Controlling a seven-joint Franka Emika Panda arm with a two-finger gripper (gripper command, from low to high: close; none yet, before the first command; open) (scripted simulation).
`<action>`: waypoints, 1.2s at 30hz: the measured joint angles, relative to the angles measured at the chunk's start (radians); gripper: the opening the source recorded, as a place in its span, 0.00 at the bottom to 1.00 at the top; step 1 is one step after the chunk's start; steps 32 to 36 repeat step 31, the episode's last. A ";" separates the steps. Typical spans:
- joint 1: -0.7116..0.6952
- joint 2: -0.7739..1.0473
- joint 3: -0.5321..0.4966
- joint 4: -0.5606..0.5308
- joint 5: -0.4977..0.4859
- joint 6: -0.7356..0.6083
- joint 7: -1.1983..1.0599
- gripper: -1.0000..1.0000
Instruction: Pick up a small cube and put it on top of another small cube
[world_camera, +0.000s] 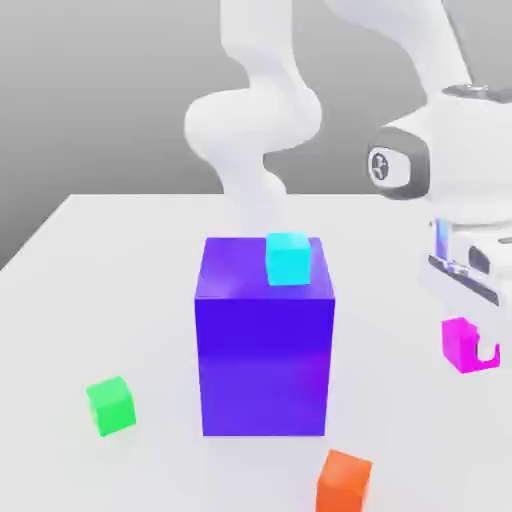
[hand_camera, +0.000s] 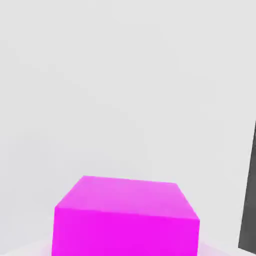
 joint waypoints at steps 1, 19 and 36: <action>-0.043 -0.004 -0.025 0.007 -0.001 -0.008 -0.020 0.00; -0.622 -0.034 -0.308 -0.151 -0.109 -0.113 -0.191 0.00; -0.646 0.170 -0.238 -0.149 0.118 0.060 -0.356 1.00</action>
